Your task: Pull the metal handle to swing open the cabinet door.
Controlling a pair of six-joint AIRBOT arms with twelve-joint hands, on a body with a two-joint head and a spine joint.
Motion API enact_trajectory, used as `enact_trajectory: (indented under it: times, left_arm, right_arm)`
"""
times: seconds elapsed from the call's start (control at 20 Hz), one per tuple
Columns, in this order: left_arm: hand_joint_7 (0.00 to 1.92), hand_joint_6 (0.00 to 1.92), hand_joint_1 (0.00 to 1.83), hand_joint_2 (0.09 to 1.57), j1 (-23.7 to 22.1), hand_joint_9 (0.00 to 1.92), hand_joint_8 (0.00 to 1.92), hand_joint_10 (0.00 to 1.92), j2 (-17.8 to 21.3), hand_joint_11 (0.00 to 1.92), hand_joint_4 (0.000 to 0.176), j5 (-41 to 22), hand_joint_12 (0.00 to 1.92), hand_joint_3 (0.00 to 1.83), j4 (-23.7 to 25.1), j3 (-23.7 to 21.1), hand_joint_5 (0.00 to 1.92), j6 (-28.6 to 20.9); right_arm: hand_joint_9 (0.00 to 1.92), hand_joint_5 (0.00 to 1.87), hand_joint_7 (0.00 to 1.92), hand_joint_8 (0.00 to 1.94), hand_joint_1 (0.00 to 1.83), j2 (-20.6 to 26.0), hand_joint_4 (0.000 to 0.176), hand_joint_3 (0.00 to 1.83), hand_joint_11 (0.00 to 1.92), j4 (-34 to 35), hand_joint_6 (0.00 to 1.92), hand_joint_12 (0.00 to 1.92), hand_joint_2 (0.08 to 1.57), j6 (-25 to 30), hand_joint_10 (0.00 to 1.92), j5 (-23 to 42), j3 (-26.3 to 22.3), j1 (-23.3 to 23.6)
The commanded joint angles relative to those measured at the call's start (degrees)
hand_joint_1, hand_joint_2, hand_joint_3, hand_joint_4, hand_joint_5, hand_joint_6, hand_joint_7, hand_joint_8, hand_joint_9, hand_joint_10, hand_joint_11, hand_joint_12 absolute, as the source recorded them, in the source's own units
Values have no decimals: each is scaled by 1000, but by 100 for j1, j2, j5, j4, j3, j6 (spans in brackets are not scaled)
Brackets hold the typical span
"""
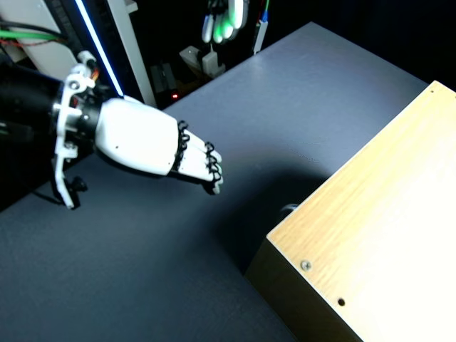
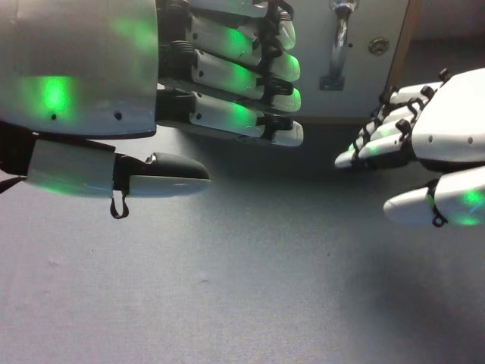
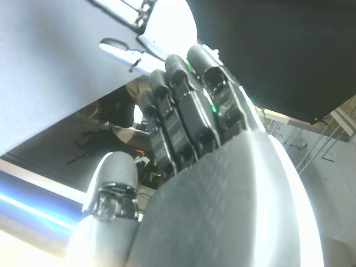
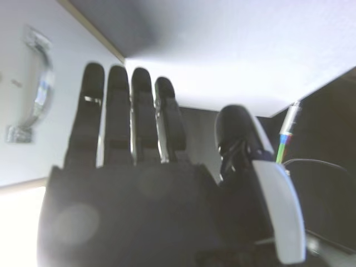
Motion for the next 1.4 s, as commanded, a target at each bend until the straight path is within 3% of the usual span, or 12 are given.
enact_trajectory:
  times: [0.0,0.1,0.25,0.65,1.35]
  left_arm:
    - [597,4,0,1571,-54,558,5,6,43,182,0,-139,770,142,-576,6,557,51]
    - [595,3,0,1571,-54,556,3,4,43,180,0,-139,772,155,-576,6,556,51]
    - [591,0,0,1571,-54,551,0,0,43,172,0,-139,773,151,-576,6,547,51]
    - [590,4,0,1571,-54,552,1,1,43,176,0,-139,775,156,-576,6,552,51]
    - [545,0,0,1571,-54,511,0,0,43,147,0,-139,772,175,-576,6,510,51]
  right_arm:
    - [254,259,289,2,0,-5,0,76,0,425,2,691,1571,-359,2,-511,25,27]
    - [250,256,283,0,0,-137,0,75,0,1404,1,693,1571,-1297,0,-996,46,21]
    - [244,254,277,1,0,-382,0,71,0,2393,1,686,1571,-2176,1,-1607,106,41]
    - [249,256,282,2,0,-857,0,76,0,4557,2,688,1571,-3820,2,-2736,452,392]
    - [228,245,261,0,0,-339,0,73,0,7098,0,652,1571,-4093,0,-2966,597,609]
